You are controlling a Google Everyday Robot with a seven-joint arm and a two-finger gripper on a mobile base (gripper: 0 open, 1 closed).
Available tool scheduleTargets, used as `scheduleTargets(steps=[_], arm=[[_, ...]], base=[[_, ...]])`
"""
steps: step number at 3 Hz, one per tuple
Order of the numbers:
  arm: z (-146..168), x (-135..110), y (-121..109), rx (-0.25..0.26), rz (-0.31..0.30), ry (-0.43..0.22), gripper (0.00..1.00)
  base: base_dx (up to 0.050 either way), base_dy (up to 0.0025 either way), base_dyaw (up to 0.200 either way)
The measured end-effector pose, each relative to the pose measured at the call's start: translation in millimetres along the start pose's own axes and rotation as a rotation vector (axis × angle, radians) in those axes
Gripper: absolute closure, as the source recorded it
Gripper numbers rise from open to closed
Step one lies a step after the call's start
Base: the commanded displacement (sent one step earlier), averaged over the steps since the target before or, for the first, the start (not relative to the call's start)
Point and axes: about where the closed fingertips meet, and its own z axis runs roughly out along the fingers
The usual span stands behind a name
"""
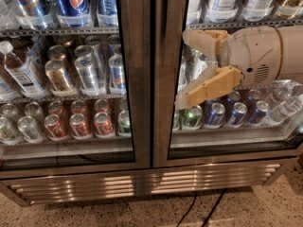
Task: Open left fridge door
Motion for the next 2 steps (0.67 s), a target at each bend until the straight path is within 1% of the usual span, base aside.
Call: scheduleTargets(steps=[1, 2], arm=[[0.0, 0.0, 0.0, 0.0, 0.0, 0.0, 0.0], [-0.6, -7.1, 5.6, 0.021, 0.01, -0.006, 0.0]], base=[[0.0, 0.0, 0.0], [0.0, 0.0, 0.0]])
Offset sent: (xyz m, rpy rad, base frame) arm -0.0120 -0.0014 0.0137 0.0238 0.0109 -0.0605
